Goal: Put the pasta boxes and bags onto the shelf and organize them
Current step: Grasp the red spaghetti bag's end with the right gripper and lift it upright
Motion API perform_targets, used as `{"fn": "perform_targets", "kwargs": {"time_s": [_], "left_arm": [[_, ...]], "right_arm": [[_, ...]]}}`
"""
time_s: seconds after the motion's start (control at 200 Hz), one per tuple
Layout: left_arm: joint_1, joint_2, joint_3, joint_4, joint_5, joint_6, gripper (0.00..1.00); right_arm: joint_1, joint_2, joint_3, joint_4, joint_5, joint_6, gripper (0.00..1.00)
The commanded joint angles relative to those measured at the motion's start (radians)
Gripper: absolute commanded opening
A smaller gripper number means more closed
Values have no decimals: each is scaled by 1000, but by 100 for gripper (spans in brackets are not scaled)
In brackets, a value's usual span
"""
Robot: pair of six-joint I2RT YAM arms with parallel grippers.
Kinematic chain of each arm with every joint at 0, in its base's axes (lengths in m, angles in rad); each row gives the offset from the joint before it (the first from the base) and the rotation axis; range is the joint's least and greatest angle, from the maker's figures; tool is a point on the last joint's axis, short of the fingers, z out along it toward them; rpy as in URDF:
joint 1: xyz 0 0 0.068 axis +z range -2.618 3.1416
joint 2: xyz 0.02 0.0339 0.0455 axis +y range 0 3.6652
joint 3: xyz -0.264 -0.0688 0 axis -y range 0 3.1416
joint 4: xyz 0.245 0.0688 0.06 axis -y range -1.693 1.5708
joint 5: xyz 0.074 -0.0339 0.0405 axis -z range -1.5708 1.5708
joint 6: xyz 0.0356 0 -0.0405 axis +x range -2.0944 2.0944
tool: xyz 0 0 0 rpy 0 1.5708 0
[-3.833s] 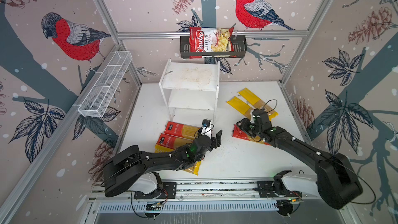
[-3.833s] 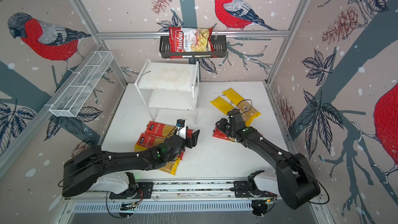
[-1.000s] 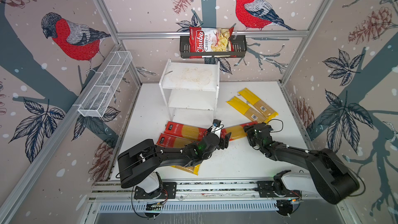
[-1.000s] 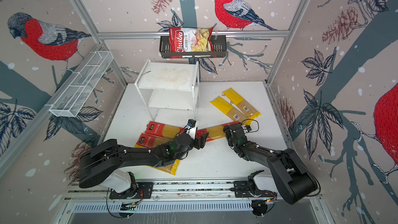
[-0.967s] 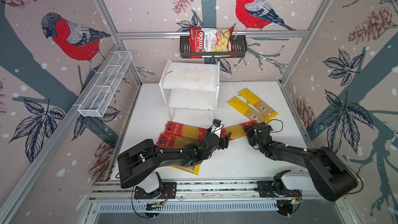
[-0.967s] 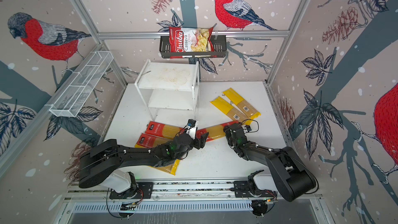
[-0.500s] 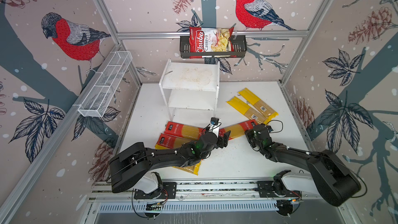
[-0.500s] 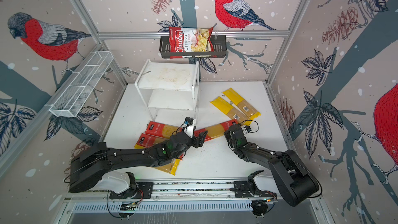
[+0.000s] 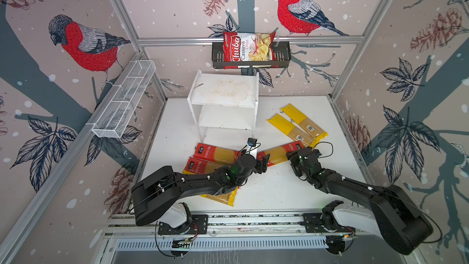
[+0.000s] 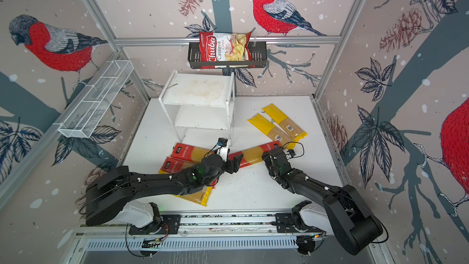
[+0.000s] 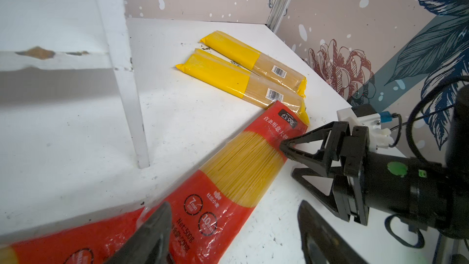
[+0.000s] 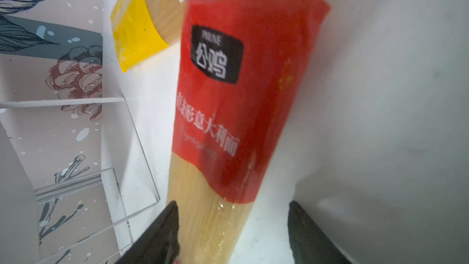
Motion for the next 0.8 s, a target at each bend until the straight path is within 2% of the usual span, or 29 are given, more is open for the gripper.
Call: {"fn": "perform_targets", "kwargs": {"time_s": [0.0, 0.23, 0.355, 0.5, 0.57, 0.635, 0.796], "left_arm": [[-3, 26, 14, 33, 24, -6, 77], [-3, 71, 18, 63, 48, -17, 78], [-3, 75, 14, 64, 54, -22, 78], [-3, 60, 3, 59, 40, -23, 78], [-3, 52, -4, 60, 30, -23, 78], [2, 48, -5, 59, 26, -22, 78], [11, 32, -5, 42, 26, -24, 78]], "right_arm": [[5, 32, 7, 7, -33, 75, 74], [12, 247, 46, 164, -25, 141, 75], [26, 361, 64, 264, -24, 199, 70], [34, 391, 68, 283, 26, 243, 57], [32, 394, 74, 276, 49, 232, 46], [20, 409, 83, 288, 43, 203, 35], [11, 420, 109, 310, 51, 87, 19]]}}
